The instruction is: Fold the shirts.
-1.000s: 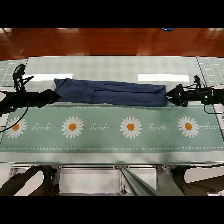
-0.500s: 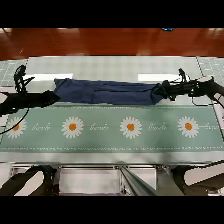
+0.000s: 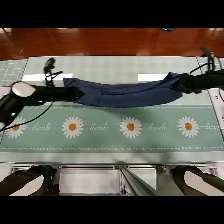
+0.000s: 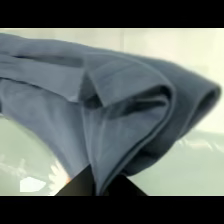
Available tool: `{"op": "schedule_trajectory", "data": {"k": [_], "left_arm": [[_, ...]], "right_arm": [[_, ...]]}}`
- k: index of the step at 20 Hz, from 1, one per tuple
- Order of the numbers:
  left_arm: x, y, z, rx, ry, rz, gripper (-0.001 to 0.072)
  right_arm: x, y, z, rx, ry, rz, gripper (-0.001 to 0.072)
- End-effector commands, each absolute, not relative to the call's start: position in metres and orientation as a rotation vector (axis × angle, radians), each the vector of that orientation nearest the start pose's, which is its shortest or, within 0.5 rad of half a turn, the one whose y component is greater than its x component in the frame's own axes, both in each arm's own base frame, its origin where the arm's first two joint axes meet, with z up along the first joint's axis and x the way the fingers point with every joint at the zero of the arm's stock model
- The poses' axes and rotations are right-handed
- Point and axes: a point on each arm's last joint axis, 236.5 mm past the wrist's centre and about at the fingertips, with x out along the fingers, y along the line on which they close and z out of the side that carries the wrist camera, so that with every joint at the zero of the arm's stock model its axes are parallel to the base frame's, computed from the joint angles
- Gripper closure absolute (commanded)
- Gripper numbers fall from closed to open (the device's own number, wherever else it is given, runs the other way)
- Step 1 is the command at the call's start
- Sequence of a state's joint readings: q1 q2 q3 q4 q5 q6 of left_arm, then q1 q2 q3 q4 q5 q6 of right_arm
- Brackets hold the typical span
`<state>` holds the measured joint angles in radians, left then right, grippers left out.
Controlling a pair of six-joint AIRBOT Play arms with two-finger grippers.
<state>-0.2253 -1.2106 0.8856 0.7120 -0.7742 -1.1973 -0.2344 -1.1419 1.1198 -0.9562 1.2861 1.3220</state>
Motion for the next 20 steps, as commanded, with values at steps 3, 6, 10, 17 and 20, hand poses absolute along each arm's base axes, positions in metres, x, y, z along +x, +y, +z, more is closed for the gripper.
{"op": "schedule_trajectory", "data": {"k": [3, 6, 10, 17, 20], "left_arm": [[0.36, -0.372, -0.019, -0.357, 1.247, -0.845, 0.0684], [0.325, -0.453, -0.04, -0.295, 1.353, -0.981, 0.0684], [0.271, -0.526, -0.065, -0.237, 1.418, -1.077, 0.0684], [0.288, -0.511, -0.042, -0.224, 1.45, -1.126, 0.0683], [0.348, -0.441, -0.011, -0.264, 1.421, -1.034, 0.0683]], "right_arm": [[0.285, 0.047, 0.136, 0.391, 0.985, 0.227, 0.0675], [0.262, 0.065, 0.149, 0.432, 0.936, 0.269, 0.0675], [0.259, 0.071, 0.154, 0.434, 0.911, 0.295, 0.0675], [0.261, 0.07, 0.155, 0.428, 0.899, 0.294, 0.0676], [0.267, 0.074, 0.155, 0.472, 0.904, 0.303, 0.0676]]}}
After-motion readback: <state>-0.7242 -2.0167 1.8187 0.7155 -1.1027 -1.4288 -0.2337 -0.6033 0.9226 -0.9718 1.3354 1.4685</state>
